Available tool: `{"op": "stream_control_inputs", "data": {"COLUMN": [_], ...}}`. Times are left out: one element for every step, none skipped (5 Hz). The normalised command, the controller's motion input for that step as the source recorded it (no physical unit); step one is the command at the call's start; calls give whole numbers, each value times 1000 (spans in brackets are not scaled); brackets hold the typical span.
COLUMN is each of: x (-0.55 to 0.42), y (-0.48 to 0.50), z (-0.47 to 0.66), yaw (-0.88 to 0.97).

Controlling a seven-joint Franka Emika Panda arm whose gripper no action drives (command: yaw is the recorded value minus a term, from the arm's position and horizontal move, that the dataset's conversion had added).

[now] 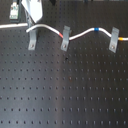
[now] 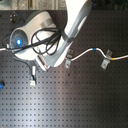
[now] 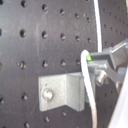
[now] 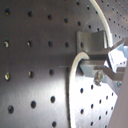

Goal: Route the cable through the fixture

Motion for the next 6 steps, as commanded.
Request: {"op": "stream_control_inputs", "data": {"x": [-473,-308,-365,-249,-9,391], "y": [223,119,28,67,9,294], "z": [-36,-109,-186,-164,0,11], "yaw": [-54,0,0,-40,0,0]}}
